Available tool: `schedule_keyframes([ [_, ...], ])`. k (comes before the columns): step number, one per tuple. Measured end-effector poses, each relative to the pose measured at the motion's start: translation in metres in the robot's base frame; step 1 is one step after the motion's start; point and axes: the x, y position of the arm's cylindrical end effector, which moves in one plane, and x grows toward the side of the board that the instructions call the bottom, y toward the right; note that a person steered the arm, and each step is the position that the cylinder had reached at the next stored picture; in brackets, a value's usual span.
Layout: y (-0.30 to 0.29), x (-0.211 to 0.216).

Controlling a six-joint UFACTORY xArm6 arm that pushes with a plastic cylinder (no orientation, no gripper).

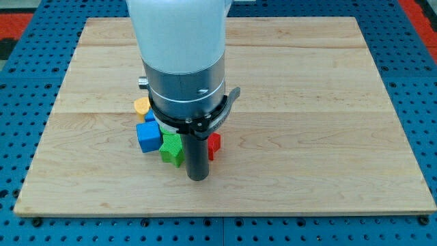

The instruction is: Move your arm towards the left of blue cube

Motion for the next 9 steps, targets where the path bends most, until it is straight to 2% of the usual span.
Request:
schedule_keyframes([
  [4,0.007,0.0],
  [9,0.049,0.0],
])
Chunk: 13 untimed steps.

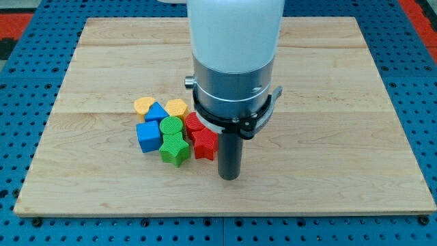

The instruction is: Move your arm towards the left of blue cube

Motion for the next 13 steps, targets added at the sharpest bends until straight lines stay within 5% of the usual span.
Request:
schedule_keyframes([
  [6,0.062,0.0],
  [13,0.037,-0.008],
])
